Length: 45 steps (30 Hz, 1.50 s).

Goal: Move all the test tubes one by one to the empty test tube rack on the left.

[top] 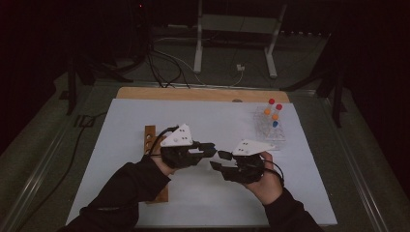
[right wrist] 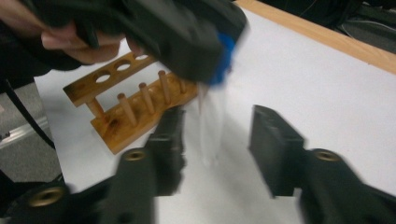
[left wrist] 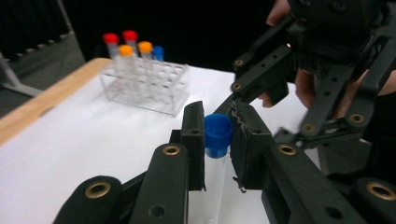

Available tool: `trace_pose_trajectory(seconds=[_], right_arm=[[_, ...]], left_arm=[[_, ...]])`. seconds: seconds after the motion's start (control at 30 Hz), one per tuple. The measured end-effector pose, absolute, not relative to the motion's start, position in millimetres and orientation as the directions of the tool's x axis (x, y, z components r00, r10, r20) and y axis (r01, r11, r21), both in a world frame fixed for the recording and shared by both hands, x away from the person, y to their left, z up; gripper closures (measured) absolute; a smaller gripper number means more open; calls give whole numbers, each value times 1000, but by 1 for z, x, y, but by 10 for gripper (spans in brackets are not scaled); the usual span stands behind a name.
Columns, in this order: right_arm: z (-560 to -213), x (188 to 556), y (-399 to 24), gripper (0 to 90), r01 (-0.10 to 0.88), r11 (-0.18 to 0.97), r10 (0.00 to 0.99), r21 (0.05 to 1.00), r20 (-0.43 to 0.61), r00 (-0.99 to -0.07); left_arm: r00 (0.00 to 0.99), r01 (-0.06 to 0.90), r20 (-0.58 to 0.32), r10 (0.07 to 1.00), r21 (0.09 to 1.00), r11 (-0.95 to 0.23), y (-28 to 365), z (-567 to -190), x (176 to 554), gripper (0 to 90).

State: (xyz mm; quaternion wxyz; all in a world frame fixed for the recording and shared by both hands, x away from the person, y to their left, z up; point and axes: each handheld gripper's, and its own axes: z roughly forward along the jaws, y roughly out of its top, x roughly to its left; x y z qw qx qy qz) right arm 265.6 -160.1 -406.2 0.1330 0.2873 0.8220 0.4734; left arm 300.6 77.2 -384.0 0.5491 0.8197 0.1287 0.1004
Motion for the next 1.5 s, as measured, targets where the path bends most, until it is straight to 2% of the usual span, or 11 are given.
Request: trace_pose_trajectory(seconds=[0.1,0.17,0.27,0.37,0.43,0.5,0.87,1.23,1.5], right_arm=[[-404,267,-164,352,353,371,603,859,67,-795],[-402,268,-166,337,362,355,611,862,79,-788],[-401,268,-169,253,343,346,621,873,60,-781],[-401,268,-170,131,335,311,639,889,65,-766],[-400,268,-172,116,334,302,640,893,69,-765],[-400,269,-175,0,330,300,617,895,82,-783],[-396,269,-182,0,328,294,616,898,84,-783],[-397,270,-184,0,320,296,619,900,74,-782],[-396,269,-184,0,311,298,624,902,63,-779]], left_arm=[[940,103,25,341,930,-352,86,-379,303,776],[926,106,32,377,935,-339,101,-372,306,777],[912,106,43,408,936,-336,112,-368,309,777],[882,120,50,468,938,-325,134,-363,315,777],[874,122,53,484,939,-322,140,-362,316,777],[857,129,54,513,940,-315,152,-361,318,776],[759,178,45,649,945,-273,204,-360,334,777],[694,232,25,720,938,-256,228,-377,351,777],[678,267,-2,735,932,-244,232,-399,359,777]])
